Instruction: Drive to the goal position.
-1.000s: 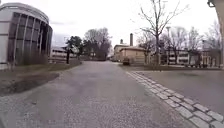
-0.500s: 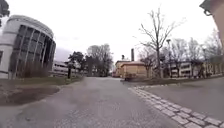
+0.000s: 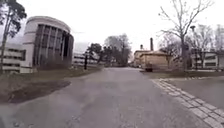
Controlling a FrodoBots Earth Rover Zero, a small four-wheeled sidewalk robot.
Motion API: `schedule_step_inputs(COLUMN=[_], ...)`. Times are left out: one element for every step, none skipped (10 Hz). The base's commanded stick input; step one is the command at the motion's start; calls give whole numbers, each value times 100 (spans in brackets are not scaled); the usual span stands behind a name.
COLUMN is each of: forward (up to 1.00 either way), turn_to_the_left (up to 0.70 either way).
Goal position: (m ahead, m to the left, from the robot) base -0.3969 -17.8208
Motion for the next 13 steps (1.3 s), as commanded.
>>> schedule_step_inputs(forward=[100,100,100,100,100,100,100,100,100,100,100,100,100], turn_to_the_left=[0,0,0,0,0,0,0,0,0,0,0,0,0])
